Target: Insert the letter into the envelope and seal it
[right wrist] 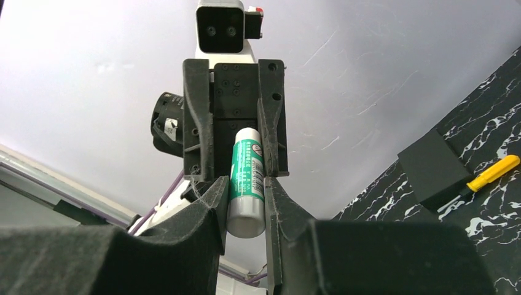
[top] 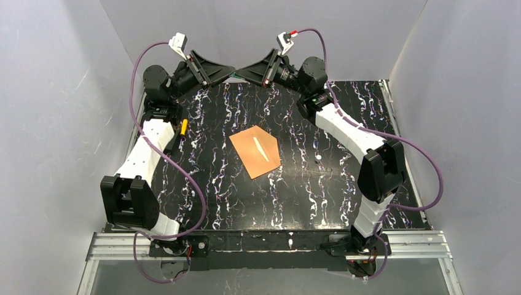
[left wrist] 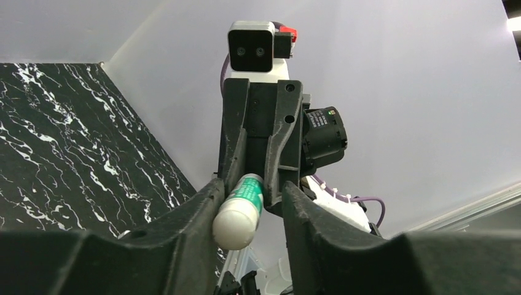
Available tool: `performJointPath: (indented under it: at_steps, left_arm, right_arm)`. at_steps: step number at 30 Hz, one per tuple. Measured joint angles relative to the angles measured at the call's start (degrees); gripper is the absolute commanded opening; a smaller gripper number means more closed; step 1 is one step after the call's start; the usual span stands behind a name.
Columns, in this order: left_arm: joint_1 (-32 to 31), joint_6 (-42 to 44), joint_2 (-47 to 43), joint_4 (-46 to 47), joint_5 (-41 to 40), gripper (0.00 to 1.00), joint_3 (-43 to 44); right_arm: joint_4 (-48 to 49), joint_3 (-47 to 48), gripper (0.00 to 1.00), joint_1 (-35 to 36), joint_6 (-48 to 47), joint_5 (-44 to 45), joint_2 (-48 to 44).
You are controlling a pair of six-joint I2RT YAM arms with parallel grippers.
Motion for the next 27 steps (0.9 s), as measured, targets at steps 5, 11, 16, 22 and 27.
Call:
performJointPath:
  at_steps: [5, 11, 16, 22, 27]
  left_arm:
    - [0.4, -0.5, 0.0, -0.3, 0.6, 0.26, 0.6]
    - [0.4, -1.6, 0.0, -0.2, 1.1, 0.00, 0.9]
    - [0.4, -1.9, 0.0, -0.2, 1.0, 0.00, 1.3]
    - [0.4, -3.1, 0.0, 0.4, -1.0, 0.00, 1.9]
    - [0.3, -4.0, -0.1, 1.6, -2.6, 0.00, 2.0]
  right_arm:
    - [1.9, -0.2, 0.01, 0.0, 1.4, -0.3, 0.0]
    - [3.1, -0.8, 0.01, -0.3, 2.1, -1.0, -0.6]
    - [4.0, -0.8, 0.40, -0.3, 2.7, -0.9, -0.6]
    - [9.6, -1.2, 0.48, -0.3, 5.9, 0.2, -0.5]
    - [15.8, -1.6, 0.50, 0.0, 10.4, 1.2, 1.4]
